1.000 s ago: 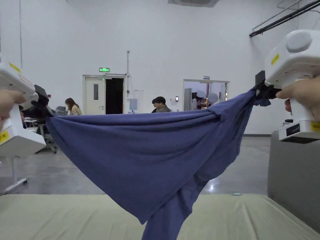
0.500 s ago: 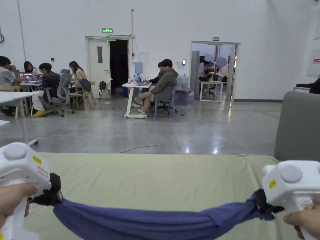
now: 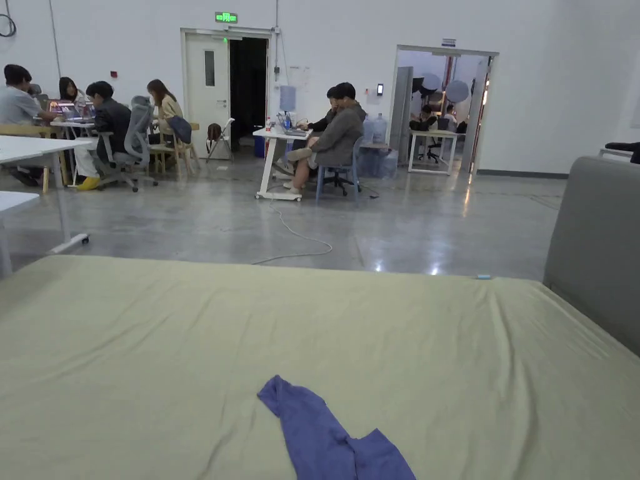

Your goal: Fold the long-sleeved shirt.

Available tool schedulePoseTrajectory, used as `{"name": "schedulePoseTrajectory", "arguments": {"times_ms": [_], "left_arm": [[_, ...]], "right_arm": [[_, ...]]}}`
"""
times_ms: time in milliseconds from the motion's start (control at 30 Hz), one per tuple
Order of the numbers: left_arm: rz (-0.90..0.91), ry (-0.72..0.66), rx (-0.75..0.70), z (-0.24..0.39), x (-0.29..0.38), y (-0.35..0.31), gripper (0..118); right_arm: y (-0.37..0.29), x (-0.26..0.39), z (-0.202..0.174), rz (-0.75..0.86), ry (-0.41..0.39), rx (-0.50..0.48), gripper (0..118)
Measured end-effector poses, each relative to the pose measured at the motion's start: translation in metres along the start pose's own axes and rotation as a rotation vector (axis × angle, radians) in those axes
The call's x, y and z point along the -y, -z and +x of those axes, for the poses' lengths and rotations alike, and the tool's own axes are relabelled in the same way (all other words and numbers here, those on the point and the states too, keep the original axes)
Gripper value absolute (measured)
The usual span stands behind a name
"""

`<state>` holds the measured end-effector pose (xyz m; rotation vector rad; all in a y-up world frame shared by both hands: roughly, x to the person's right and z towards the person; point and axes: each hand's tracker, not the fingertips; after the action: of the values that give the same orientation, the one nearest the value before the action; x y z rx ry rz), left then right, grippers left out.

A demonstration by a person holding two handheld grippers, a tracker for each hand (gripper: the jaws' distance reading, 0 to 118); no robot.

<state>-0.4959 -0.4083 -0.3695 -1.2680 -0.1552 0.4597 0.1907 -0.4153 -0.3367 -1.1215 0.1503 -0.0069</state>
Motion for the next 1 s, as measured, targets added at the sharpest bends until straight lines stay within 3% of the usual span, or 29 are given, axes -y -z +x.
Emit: {"name": "schedulePoseTrajectory", "arguments": {"times_ms": [167,467,600,633,667,700,733,767,800,867,933,967,1000], "left_arm": [[-0.030,-0.002,-0.020,-0.013,0.059,0.014,0],[0.006,-0.050,-0.075,-0.027,0.102,0.053,0],[0.076,-0.067,-0.061,-0.036,0.105,0.058,3],[0.121,-0.060,-0.030,-0.035,0.106,0.052,13],[0.189,-0.059,-0.007,-0.032,0.107,0.039,35],[0.231,-0.056,-0.006,-0.027,0.111,0.030,80],[0.289,-0.056,-0.018,-0.021,0.114,0.013,105],[0.358,-0.052,0.008,-0.015,0.120,-0.005,117],[0.418,-0.047,0.045,-0.013,0.126,-0.018,118],[0.449,-0.040,0.108,-0.007,0.139,-0.033,118],[0.334,-0.021,0.118,0.004,0.154,-0.035,114],[0.270,0.001,0.074,0.014,0.164,-0.031,97],[0.230,0.016,0.006,0.020,0.171,-0.024,31]], "right_arm": [[0.002,0.062,-0.012,-0.066,-0.054,0.015,7],[0.042,0.091,-0.010,-0.110,0.025,0.040,7],[0.039,0.088,-0.006,-0.106,0.030,0.036,24],[0.037,0.084,-0.007,-0.118,0.007,0.038,28],[0.026,0.080,-0.011,-0.150,-0.021,0.069,40],[0.017,0.075,-0.014,-0.178,-0.069,0.105,69],[-0.001,0.072,-0.018,-0.171,-0.129,0.140,86],[-0.024,0.069,-0.021,-0.066,-0.167,0.149,90],[-0.046,0.066,-0.024,0.031,-0.175,0.139,90],[-0.076,0.061,-0.024,0.111,-0.125,0.106,90],[-0.093,0.060,-0.028,0.164,-0.038,0.100,90],[-0.096,0.062,-0.030,0.181,0.012,0.064,86],[-0.096,0.067,-0.033,0.193,0.039,0.013,56]]}}
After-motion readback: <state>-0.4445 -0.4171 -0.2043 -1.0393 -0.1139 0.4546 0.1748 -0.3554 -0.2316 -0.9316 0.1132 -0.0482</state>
